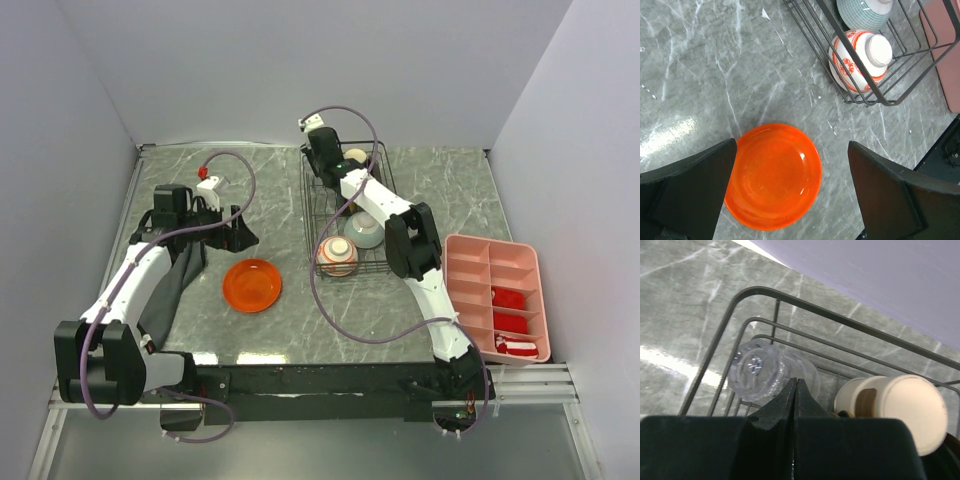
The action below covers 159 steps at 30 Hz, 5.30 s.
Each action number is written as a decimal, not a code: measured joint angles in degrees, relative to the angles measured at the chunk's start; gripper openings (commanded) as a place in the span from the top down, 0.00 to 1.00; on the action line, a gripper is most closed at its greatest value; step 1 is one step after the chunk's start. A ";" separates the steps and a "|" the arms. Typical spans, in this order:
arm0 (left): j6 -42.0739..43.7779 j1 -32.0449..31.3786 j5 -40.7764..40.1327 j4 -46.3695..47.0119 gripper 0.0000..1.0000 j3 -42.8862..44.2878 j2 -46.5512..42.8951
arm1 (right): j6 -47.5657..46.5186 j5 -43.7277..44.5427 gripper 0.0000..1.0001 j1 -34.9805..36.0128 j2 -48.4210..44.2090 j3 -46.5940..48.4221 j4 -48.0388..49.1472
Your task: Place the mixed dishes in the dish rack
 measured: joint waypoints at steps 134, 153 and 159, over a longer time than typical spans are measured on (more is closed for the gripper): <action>12.46 2.73 -7.61 -10.03 0.01 8.33 14.01 | 21.33 -39.36 0.36 -1.46 -29.99 -4.02 -3.10; 28.37 2.08 -8.85 -20.98 0.75 9.99 30.49 | 20.81 -47.69 0.30 -8.17 -59.28 -46.42 -5.33; 30.95 1.90 -5.90 -22.58 0.99 10.93 32.02 | 20.59 -49.07 0.32 -10.21 -62.01 -51.41 -4.59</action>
